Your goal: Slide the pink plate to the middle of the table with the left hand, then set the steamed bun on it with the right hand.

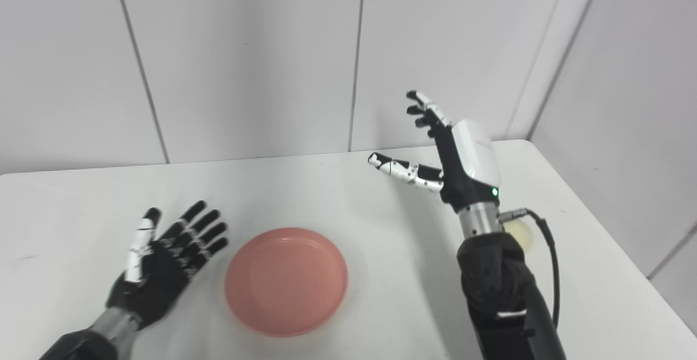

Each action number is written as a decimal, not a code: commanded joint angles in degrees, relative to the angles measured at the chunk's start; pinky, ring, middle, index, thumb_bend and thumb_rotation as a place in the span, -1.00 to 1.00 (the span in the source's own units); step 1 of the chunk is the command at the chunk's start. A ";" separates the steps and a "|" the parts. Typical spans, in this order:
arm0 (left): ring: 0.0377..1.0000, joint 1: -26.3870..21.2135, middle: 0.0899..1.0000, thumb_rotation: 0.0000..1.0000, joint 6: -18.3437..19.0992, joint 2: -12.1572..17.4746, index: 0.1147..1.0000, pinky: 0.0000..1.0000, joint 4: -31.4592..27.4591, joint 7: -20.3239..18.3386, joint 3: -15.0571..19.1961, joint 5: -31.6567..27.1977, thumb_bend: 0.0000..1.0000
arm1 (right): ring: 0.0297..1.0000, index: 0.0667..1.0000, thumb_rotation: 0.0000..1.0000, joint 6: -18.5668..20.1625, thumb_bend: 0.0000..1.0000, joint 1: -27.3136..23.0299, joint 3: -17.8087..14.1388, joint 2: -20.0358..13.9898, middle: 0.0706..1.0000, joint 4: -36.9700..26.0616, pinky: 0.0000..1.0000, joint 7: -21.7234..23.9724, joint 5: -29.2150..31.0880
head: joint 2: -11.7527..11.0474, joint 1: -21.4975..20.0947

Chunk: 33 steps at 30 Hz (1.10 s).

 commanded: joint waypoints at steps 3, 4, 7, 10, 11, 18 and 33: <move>0.80 1.71 0.81 0.86 0.55 1.97 0.81 0.83 4.99 0.40 0.52 1.13 0.19 | 0.42 0.66 0.23 2.36 0.79 -1.32 -2.20 -5.51 0.62 -1.13 0.20 3.20 -0.53 | -0.18 -1.39; 0.79 1.56 0.80 0.84 0.36 2.16 0.81 0.82 5.49 0.14 0.64 1.03 0.20 | 0.45 0.67 0.20 2.94 0.79 -1.16 -2.61 -6.59 0.63 -1.03 0.21 4.17 -0.36 | -0.18 -1.39; 0.78 1.22 0.79 0.80 0.11 2.69 0.79 0.81 6.70 -0.45 1.04 0.89 0.22 | 0.57 0.70 0.18 3.98 0.87 -0.15 -3.46 -11.85 0.69 1.06 0.33 7.89 -0.56 | -0.42 -2.72; 0.77 1.22 0.76 0.78 -0.22 3.07 0.76 0.80 7.14 -0.49 1.27 1.17 0.23 | 0.64 0.67 0.12 4.27 0.91 0.95 -3.97 -15.28 0.70 3.89 0.42 8.67 -1.38 | -0.37 -3.60; 0.76 1.21 0.75 0.78 -0.29 3.19 0.75 0.79 7.24 -0.51 1.32 1.21 0.23 | 0.67 0.67 0.13 4.55 0.93 1.17 -3.89 -15.83 0.71 4.38 0.46 8.66 -1.89 | -0.35 -3.67; 0.73 0.89 0.72 0.77 -0.31 4.34 0.70 0.75 8.33 -1.40 1.84 1.00 0.23 | 0.61 0.69 0.06 7.65 1.00 2.47 -5.64 -19.44 0.73 9.52 0.39 11.36 0.43 | 0.00 -5.09; 0.70 0.02 0.70 0.72 -0.30 5.29 0.69 0.72 10.27 -2.22 3.20 0.98 0.22 | 0.77 0.70 0.13 5.62 1.00 4.78 -4.73 -25.92 0.76 18.13 0.58 13.43 4.61 | 0.22 -6.97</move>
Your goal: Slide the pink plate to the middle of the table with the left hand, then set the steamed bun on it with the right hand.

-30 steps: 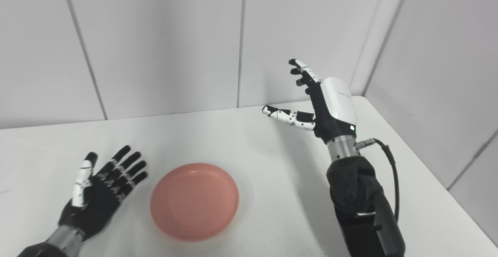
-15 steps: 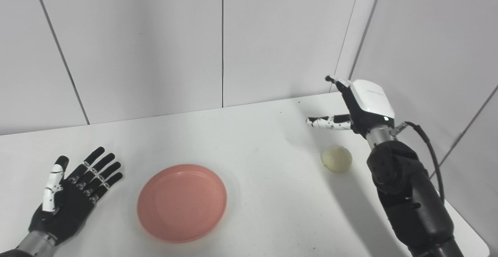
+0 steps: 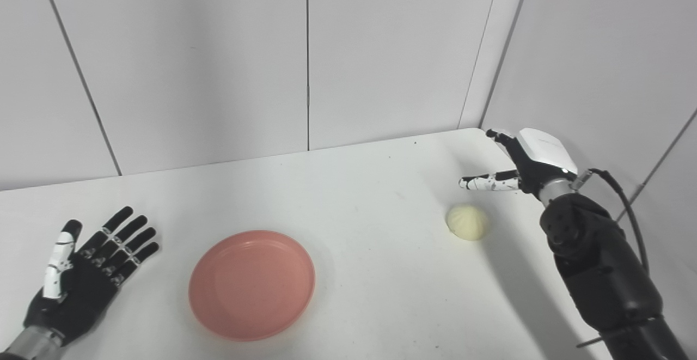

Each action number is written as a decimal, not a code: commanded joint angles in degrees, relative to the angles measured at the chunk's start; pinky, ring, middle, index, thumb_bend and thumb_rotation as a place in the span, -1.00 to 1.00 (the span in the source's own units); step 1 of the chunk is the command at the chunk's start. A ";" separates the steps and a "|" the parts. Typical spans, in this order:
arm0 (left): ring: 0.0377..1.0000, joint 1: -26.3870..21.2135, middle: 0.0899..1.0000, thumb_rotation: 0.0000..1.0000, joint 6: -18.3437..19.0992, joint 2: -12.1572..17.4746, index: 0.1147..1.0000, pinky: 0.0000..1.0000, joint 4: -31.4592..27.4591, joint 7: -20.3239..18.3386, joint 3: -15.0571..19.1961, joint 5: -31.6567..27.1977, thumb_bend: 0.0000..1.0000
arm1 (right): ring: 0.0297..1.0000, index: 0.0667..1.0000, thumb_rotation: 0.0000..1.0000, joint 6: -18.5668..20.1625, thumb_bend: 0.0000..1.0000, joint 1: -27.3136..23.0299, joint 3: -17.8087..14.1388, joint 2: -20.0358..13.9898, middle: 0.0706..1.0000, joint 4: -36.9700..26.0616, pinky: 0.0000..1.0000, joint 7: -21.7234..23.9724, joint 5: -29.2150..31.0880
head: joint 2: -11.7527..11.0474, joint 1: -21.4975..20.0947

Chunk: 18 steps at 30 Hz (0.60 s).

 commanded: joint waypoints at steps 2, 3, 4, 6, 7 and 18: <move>0.69 2.75 0.68 0.73 2.17 1.19 0.68 0.71 3.45 2.24 0.10 1.84 0.22 | 0.83 0.69 0.11 -1.74 1.00 -0.57 -0.58 -2.79 0.79 -0.11 0.64 -0.18 1.73 | 0.11 -0.08; 0.69 2.71 0.68 0.72 2.34 1.23 0.67 0.71 3.48 2.34 0.19 1.77 0.22 | 0.82 0.69 0.11 -2.48 1.00 -0.48 -0.74 -2.59 0.79 0.27 0.65 -0.56 2.57 | 0.19 -0.21; 0.68 2.66 0.68 0.71 2.41 1.26 0.67 0.70 3.59 2.44 0.30 1.74 0.23 | 0.82 0.68 0.11 -3.47 1.00 -0.38 -0.71 -2.50 0.78 0.66 0.65 -0.99 3.18 | 0.23 -0.30; 0.70 2.59 0.69 0.70 2.51 1.28 0.68 0.72 3.77 2.50 0.57 1.60 0.23 | 0.77 0.66 0.14 -3.61 1.00 -0.16 -0.40 -2.22 0.75 0.38 0.60 -1.00 3.82 | 0.35 -0.44; 0.70 2.55 0.70 0.70 2.51 1.33 0.69 0.72 3.88 2.46 0.66 1.55 0.23 | 0.74 0.67 0.14 -2.39 1.00 -0.02 -0.38 -1.78 0.74 -0.65 0.57 -0.42 4.18 | 0.58 -0.72; 0.67 2.31 0.66 0.66 2.78 1.84 0.64 0.70 4.63 2.24 1.00 0.98 0.25 | 0.69 0.70 -0.01 6.19 1.00 -0.71 3.37 -0.64 0.72 -7.50 0.51 5.33 2.65 | 1.08 -1.25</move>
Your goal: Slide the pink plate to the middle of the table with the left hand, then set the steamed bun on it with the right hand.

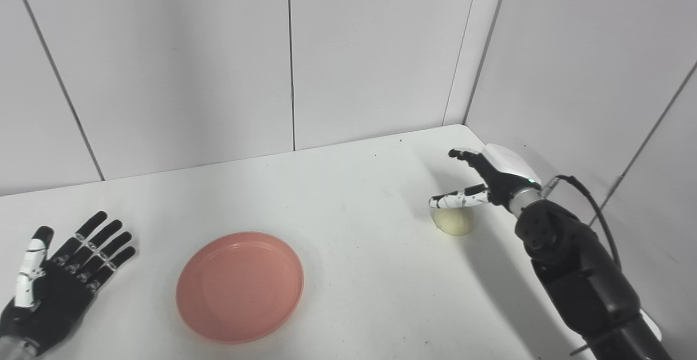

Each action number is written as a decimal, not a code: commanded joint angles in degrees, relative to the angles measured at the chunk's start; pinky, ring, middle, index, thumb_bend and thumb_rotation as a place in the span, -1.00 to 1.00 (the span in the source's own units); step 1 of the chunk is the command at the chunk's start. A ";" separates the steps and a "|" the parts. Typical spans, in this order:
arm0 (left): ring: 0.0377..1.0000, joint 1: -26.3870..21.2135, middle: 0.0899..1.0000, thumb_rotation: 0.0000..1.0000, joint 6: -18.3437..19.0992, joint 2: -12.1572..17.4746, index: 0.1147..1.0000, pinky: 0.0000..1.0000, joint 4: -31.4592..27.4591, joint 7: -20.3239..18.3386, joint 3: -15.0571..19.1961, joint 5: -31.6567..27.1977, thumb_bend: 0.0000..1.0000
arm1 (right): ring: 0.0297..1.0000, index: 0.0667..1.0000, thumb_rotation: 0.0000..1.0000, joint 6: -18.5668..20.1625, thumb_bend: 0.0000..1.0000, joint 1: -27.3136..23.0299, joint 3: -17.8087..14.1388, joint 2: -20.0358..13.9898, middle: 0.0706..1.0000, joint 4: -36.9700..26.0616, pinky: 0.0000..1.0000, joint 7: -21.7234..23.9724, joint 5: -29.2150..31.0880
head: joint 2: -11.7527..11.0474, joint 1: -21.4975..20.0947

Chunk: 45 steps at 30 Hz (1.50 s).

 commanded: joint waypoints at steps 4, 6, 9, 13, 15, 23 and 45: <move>0.66 2.82 0.66 0.65 2.52 1.45 0.63 0.68 3.56 2.40 0.03 2.12 0.26 | 0.70 0.70 -0.05 1.20 1.00 -3.30 -0.43 0.38 0.70 0.22 0.54 2.78 -4.80 | 0.27 -0.05; 0.66 2.87 0.65 0.63 2.28 1.52 0.63 0.67 3.52 2.44 -0.05 2.43 0.26 | 0.67 0.71 -0.05 1.20 1.00 -3.58 -0.75 1.40 0.67 0.65 0.54 3.61 -5.83 | 0.35 -0.09; 0.66 2.88 0.66 0.63 1.92 1.71 0.64 0.68 3.64 2.22 -0.26 2.68 0.27 | 0.70 0.70 -0.07 1.21 1.00 -3.68 -0.93 2.09 0.71 0.91 0.54 4.37 -6.41 | 0.50 -0.12; 0.66 3.15 0.66 0.63 1.31 1.96 0.64 0.68 3.27 1.91 -0.69 2.97 0.26 | 0.60 0.70 -0.08 1.21 1.00 -3.83 -1.34 2.54 0.67 1.37 0.41 5.40 -7.32 | 0.65 -0.13; 0.66 3.27 0.66 0.63 1.11 2.09 0.64 0.68 3.07 1.76 -0.92 2.97 0.28 | 0.62 0.72 -0.08 1.21 1.00 -3.89 -1.51 2.54 0.69 1.81 0.40 5.77 -7.78 | 0.76 -0.13; 0.67 3.51 0.66 0.60 1.13 2.69 0.64 0.69 2.49 2.00 -1.39 2.56 0.30 | 0.70 0.71 -0.11 1.21 1.00 -3.51 -2.55 2.66 0.73 2.86 0.39 6.00 -8.28 | 1.22 -0.31; 0.65 4.39 0.65 0.61 3.09 3.51 0.63 0.65 -0.19 2.41 -1.37 1.76 0.28 | 0.57 0.61 -0.24 1.15 1.00 -4.31 0.65 1.98 0.63 5.20 0.37 7.67 -13.70 | 2.26 -0.65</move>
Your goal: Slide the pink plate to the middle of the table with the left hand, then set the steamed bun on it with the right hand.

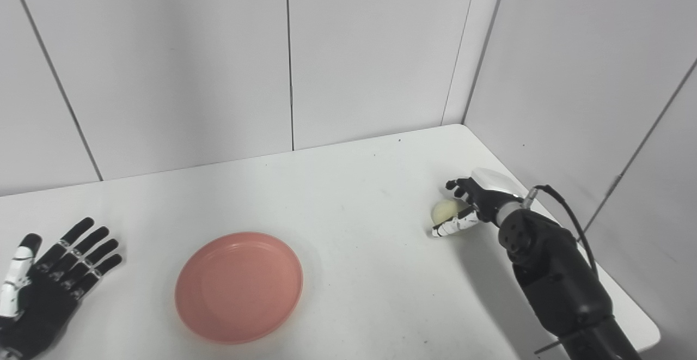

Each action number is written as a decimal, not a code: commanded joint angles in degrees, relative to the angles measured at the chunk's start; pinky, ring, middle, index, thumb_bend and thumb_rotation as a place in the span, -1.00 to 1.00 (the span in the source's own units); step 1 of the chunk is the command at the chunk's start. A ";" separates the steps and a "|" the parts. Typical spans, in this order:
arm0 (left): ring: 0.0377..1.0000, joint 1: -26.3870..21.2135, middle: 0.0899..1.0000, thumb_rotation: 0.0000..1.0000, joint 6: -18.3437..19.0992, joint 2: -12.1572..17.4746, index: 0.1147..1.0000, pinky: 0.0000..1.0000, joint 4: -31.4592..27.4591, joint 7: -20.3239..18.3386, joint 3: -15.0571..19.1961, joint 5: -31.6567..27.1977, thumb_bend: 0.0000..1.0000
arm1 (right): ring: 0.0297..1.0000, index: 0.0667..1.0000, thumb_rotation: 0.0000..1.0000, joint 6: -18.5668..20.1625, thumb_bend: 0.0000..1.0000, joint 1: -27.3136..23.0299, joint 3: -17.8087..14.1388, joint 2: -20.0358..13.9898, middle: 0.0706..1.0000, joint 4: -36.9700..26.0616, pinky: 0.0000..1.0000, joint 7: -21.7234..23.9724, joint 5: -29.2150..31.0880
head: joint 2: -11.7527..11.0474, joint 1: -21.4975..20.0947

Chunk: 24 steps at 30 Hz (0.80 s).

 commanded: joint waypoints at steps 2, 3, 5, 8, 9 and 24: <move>0.65 2.79 0.65 0.62 4.04 1.21 0.63 0.64 1.95 1.93 -0.48 1.78 0.28 | 0.57 0.57 -0.33 0.07 1.00 -2.35 0.15 -2.27 0.62 -0.38 0.42 -1.45 -0.31 | 0.06 0.11; 0.65 2.82 0.65 0.62 4.08 1.23 0.63 0.64 1.84 1.91 -0.50 1.75 0.28 | 0.57 0.56 -0.34 -0.09 1.00 -2.37 0.29 -2.37 0.62 -0.17 0.42 -1.78 0.21 | 0.06 0.11; 0.65 2.86 0.65 0.62 4.18 1.21 0.64 0.64 1.62 1.94 -0.55 1.71 0.28 | 0.52 0.51 -0.41 -0.31 1.00 -2.33 0.78 -2.75 0.58 0.14 0.39 -2.28 0.46 | 0.04 0.15; 0.64 2.84 0.64 0.59 4.31 1.13 0.63 0.64 1.55 2.05 -0.55 1.61 0.30 | 0.41 0.41 -0.62 -0.02 0.90 -2.43 1.03 -2.72 0.49 0.85 0.25 -2.99 -1.24 | 0.04 0.15; 0.64 2.87 0.64 0.58 4.50 1.06 0.62 0.64 1.38 2.29 -0.50 1.58 0.31 | 0.37 0.39 -0.69 0.04 0.85 -2.41 0.92 -2.62 0.45 1.08 0.21 -3.82 -1.23 | 0.04 0.15; 0.67 2.60 0.67 0.63 3.62 0.78 0.66 0.67 2.24 2.19 -0.83 1.86 0.28 | -0.20 -0.02 -1.00 -3.02 0.05 -3.79 2.41 -2.92 -0.22 7.24 -0.32 -13.23 2.91 | -0.46 0.60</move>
